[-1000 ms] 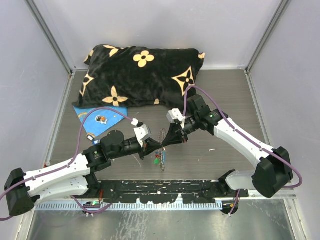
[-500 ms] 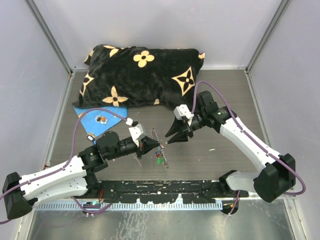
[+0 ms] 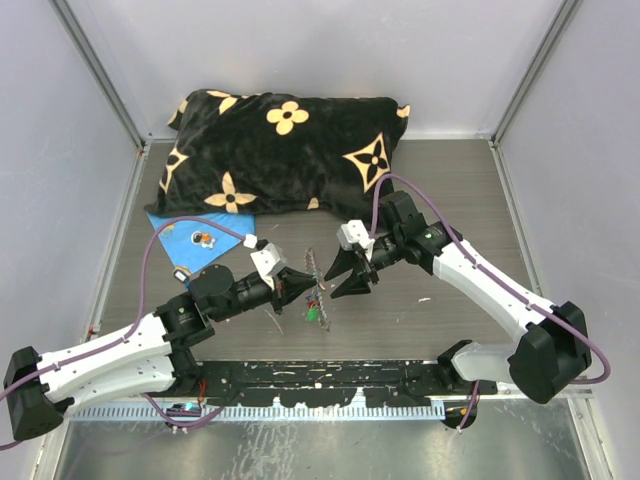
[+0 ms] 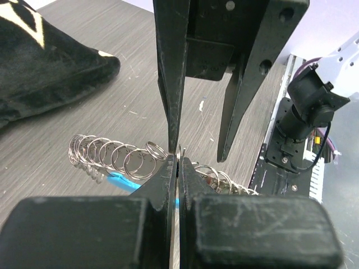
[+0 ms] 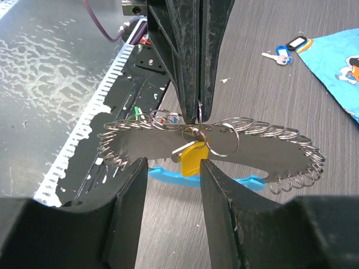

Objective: Remove the keys from the keyring
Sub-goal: Remove the key from the keyring.

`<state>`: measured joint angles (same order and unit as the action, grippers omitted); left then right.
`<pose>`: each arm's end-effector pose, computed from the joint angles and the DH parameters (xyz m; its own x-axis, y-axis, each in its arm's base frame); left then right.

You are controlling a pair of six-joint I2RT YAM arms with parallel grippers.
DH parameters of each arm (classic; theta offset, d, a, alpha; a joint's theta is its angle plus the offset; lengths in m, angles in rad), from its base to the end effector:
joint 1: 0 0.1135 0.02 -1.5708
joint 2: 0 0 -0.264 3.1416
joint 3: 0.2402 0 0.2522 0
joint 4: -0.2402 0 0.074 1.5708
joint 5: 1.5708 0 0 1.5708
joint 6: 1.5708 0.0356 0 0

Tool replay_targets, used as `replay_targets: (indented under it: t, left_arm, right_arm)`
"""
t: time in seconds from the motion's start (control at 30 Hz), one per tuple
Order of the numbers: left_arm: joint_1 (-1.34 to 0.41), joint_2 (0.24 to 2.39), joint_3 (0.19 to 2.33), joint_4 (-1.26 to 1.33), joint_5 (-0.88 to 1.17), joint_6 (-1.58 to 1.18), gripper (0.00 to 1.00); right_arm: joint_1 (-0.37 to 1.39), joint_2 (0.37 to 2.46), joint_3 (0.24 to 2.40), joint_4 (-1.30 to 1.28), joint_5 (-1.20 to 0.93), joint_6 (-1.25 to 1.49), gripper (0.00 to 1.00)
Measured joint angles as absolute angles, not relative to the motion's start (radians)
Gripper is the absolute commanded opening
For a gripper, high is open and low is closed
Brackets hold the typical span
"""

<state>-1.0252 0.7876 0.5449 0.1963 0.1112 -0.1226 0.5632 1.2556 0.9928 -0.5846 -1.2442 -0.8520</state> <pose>0.0979 -0.1689 0.2949 -0.1348 -0.0121 -0.9908 0.8973 0.4226 -0.1273 0.1907 0.1603 0.2948 0.1105 -0.2158 -0.9702 -0.9389 -0.3429 -0.0307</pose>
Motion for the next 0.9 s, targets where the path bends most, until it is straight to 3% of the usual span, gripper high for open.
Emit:
replay_targets:
  t: [0.2,0.63,0.9]
  left_arm:
    - [-1.025,0.788,0.539,0.226,0.061,-0.147,0.0]
    - [-1.025,0.788,0.539,0.236,-0.023,-0.204,0.0]
    - [-1.025,0.791,0.539,0.237,-0.07,-0.231,0.0]
  right_arm:
    - [0.575,1.257,0.968,-0.48,-1.187,-0.744,0.53]
    - [0.616,1.256,0.886,-0.237,-1.058,-0.505,0.53]
    - [0.632,1.254,0.866,-0.123,-1.046,-0.403,0.44]
